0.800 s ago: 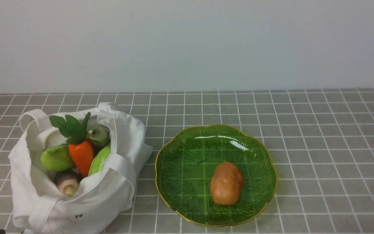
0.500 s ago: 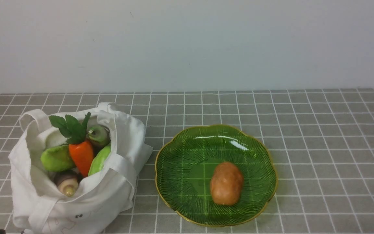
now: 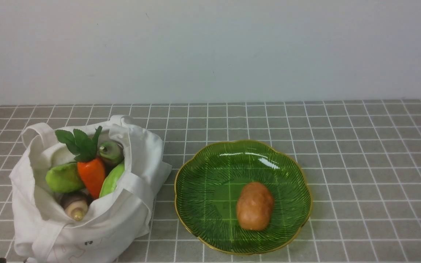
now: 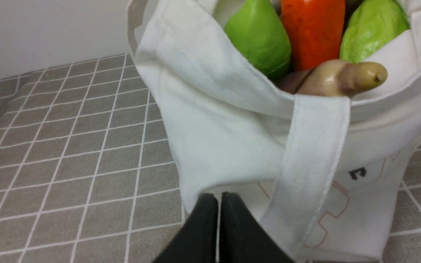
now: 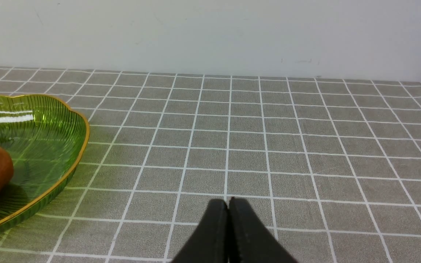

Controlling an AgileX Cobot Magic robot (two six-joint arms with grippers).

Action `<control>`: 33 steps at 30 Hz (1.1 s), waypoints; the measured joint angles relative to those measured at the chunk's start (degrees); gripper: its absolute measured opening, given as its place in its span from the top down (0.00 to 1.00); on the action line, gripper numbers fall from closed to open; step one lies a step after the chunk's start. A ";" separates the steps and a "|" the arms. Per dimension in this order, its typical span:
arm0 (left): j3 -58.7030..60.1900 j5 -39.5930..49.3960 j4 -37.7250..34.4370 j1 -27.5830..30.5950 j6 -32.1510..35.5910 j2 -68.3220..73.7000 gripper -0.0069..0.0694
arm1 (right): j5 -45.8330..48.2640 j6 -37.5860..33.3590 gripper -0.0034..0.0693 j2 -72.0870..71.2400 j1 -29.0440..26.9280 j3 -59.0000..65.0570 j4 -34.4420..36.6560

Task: Take vegetables from bag on grey coffee tablecloth place on plate.
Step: 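Reach into the bag and grasp a vegetable inside it with the left gripper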

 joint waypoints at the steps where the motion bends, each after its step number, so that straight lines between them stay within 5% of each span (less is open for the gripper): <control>1: 0.00 0.00 0.00 0.00 0.00 0.00 0.91 | 0.00 0.00 0.97 0.00 0.00 0.00 0.00; 5: 0.07 -1.08 -1.12 0.00 -0.76 0.00 0.91 | 0.00 0.00 0.97 0.00 0.00 0.00 0.00; 12: 0.13 -8.45 -20.62 0.00 -9.80 0.00 0.91 | 0.00 0.00 0.97 0.00 0.00 0.00 0.00; 23: -0.88 -21.03 -41.97 0.00 -10.96 0.00 0.91 | 0.00 0.00 0.97 0.00 0.00 0.00 0.00; 30: -14.71 -22.61 -38.48 0.00 -2.75 1.44 0.91 | 0.00 0.00 0.97 0.00 0.00 0.00 0.00; 33: -24.98 -12.70 -36.09 0.00 4.31 9.90 0.91 | 0.00 0.00 0.97 0.00 0.00 0.00 0.00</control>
